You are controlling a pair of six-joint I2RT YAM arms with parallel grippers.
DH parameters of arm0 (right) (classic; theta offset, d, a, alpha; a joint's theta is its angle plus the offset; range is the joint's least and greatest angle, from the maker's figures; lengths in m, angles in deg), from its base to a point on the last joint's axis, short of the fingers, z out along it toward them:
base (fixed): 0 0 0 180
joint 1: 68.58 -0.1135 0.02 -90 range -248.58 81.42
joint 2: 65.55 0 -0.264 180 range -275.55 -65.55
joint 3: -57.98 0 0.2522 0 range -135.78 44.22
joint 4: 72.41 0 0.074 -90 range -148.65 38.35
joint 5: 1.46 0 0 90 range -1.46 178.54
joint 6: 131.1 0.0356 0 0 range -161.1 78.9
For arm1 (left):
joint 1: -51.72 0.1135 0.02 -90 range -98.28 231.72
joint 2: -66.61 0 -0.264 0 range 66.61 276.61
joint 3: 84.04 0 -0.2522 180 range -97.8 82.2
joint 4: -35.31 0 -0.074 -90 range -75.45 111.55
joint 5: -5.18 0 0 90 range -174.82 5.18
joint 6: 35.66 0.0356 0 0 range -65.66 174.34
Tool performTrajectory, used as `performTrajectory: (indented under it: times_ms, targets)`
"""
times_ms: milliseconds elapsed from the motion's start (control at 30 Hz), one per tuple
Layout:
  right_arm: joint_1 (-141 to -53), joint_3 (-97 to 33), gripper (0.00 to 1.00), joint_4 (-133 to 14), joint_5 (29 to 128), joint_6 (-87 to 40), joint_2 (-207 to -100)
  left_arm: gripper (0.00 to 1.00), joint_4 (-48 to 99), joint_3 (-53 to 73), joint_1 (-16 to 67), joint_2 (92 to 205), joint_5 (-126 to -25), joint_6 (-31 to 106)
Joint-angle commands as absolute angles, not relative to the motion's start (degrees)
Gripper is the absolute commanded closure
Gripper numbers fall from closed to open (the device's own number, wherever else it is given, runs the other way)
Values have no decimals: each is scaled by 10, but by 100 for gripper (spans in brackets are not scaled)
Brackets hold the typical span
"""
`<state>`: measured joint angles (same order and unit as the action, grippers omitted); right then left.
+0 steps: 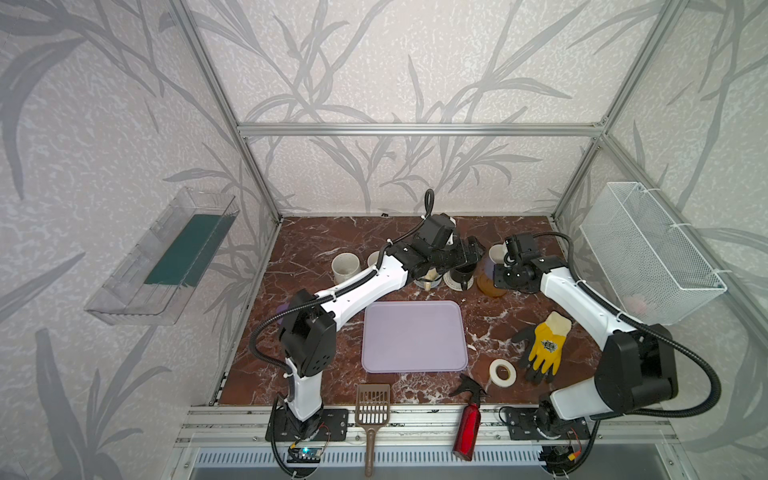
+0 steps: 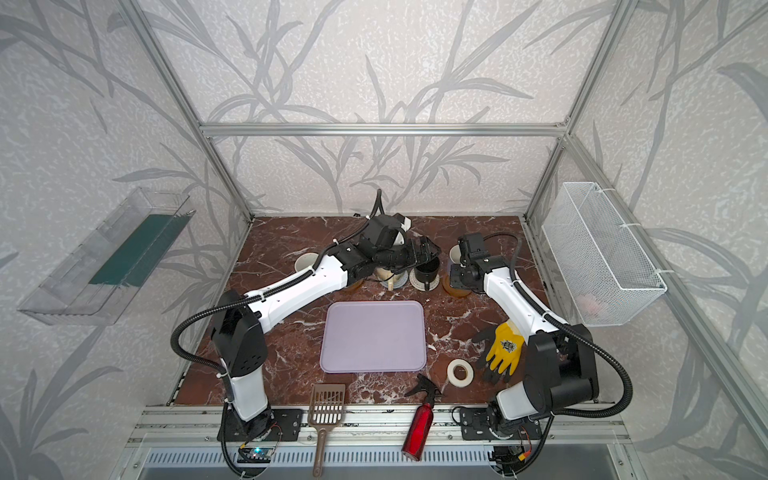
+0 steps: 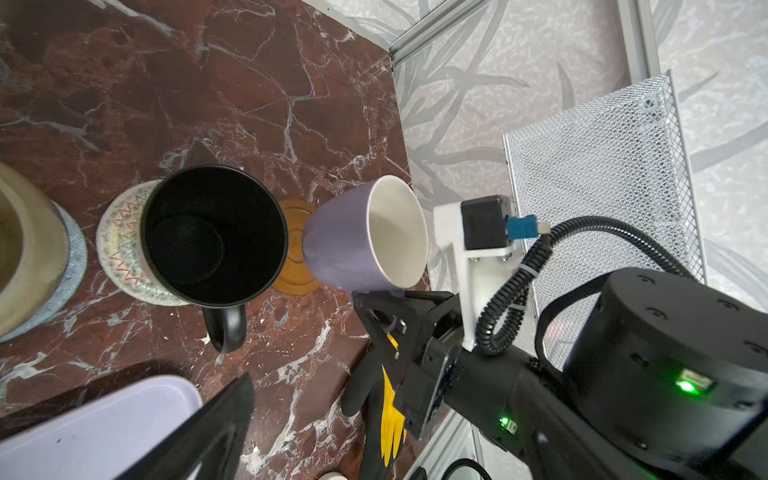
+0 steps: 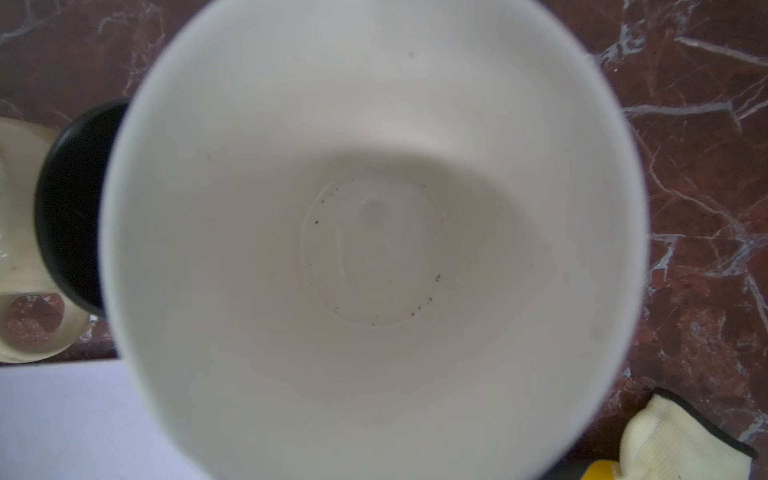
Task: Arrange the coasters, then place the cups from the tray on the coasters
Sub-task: 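Lower the lavender mug onto the wooden coaster and open right gripper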
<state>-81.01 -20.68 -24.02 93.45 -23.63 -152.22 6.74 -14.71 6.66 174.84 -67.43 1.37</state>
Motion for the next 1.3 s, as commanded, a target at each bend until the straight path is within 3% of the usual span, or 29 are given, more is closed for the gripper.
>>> performTrajectory:
  times_ms: [0,1267]
  targets:
    - [-808,-240,100,-260,963,-237,-1534,1,49,-181,67,1770,-696,21]
    - [-802,-243,100,-262,972,-233,-1630,1,5,-232,71,1824,-692,45]
